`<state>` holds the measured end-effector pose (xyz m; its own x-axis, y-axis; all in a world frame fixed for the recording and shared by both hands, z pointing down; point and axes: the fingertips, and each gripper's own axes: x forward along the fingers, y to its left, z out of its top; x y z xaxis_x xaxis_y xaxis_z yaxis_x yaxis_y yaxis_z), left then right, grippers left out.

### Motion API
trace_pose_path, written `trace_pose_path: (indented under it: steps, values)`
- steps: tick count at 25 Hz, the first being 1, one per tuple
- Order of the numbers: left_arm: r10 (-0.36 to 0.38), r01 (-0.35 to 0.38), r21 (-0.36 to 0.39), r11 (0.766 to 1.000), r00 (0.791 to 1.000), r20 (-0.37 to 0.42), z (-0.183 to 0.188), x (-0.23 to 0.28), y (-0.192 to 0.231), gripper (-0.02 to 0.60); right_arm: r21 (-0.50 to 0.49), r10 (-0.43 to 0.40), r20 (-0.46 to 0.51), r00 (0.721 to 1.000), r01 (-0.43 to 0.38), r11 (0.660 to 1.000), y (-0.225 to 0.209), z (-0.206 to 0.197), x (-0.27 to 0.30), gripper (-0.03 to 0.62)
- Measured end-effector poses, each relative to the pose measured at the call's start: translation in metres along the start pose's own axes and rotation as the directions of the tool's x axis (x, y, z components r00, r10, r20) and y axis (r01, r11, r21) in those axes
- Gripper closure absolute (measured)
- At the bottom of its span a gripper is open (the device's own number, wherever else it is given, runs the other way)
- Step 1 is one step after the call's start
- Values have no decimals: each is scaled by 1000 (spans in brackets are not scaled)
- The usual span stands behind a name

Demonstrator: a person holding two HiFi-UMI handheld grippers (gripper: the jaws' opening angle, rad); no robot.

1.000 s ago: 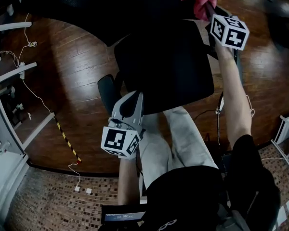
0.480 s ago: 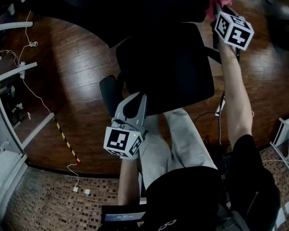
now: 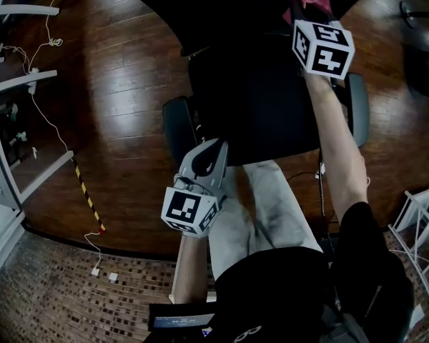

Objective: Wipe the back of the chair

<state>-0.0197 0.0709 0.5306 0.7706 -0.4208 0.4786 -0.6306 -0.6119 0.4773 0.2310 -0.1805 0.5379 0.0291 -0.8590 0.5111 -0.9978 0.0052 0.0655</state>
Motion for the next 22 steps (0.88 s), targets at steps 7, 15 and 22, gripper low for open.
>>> trace_pose_path:
  steps: [7, 15, 22]
  values:
    - [24, -24, -12, 1000, 1000, 18, -3, -26, 22, 588, -83, 204, 33, 978, -201, 976, 120, 23, 1, 545]
    - [41, -40, -25, 999, 999, 21, -7, -42, 32, 588, -171, 557, 27, 830, -545, 821, 281, 47, -3, 545]
    - [50, -50, -28, 998, 999, 15, -14, -48, 40, 588, -195, 576, 31, 817, -560, 805, 293, 59, 2, 545]
